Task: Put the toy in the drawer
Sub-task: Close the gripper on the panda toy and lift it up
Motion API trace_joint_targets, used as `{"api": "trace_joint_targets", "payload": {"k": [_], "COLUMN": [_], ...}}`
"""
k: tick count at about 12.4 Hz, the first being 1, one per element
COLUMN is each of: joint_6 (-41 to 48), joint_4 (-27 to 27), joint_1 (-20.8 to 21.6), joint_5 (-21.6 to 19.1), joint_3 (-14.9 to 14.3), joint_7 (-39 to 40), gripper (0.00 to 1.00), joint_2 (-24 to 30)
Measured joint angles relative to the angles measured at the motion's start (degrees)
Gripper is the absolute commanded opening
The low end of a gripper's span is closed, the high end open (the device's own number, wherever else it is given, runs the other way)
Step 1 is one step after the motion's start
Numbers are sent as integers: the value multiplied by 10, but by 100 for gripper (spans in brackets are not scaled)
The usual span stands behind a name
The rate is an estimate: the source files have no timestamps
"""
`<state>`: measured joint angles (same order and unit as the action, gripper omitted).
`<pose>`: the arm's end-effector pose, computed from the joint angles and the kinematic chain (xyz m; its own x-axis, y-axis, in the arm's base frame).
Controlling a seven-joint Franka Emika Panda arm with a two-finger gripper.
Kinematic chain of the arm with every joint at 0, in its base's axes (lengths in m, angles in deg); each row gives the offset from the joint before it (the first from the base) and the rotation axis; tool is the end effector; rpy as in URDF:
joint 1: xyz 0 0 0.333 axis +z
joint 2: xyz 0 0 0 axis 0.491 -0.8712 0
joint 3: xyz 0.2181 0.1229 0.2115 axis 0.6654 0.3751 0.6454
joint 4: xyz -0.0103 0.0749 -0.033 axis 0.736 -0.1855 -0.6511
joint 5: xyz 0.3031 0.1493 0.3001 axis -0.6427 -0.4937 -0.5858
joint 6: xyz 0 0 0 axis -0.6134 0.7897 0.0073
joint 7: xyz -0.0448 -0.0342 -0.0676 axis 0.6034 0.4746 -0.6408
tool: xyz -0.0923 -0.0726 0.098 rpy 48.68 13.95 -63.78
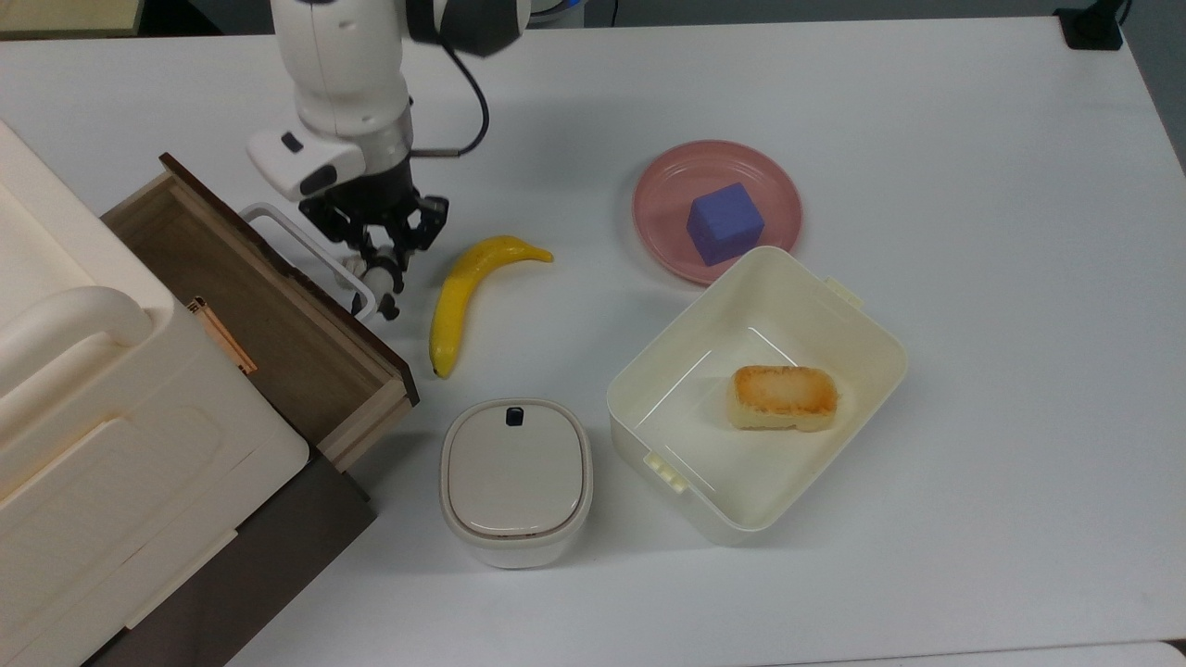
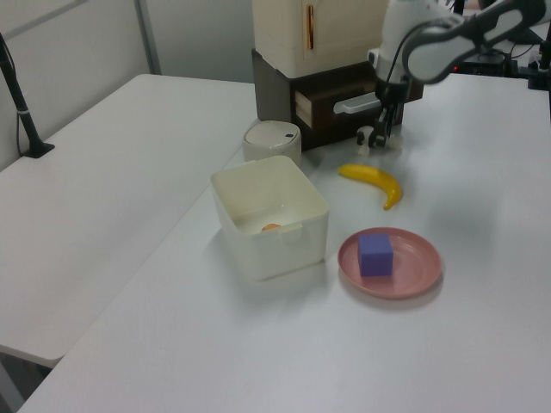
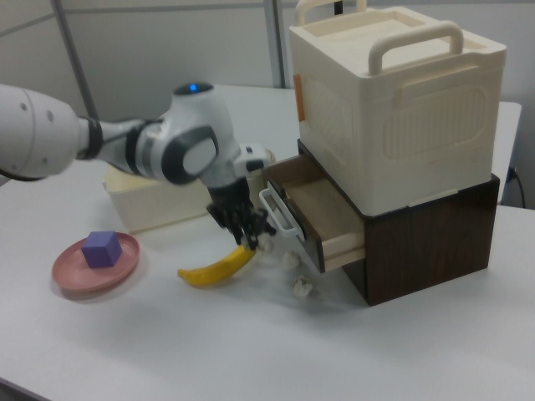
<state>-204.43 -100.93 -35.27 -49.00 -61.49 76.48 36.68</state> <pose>0.6731 -0.1088 0.3288 0.9929 -0.0345 0.1138 -0.0436 -0.9959 0.0789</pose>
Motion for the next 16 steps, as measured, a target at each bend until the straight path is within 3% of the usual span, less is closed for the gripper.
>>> {"api": "trace_joint_targets", "payload": {"k": [7,14,16], "joint_6": [167,191,241], "joint_4": [50,64,74], "joint_1": [29,22,12], "joint_5": [-50,-82,-131], "joint_3": [2,-5,-8], "joint_7": [17,27,34], "gripper": [0,0,0], "joint_2": [96,109,109]}}
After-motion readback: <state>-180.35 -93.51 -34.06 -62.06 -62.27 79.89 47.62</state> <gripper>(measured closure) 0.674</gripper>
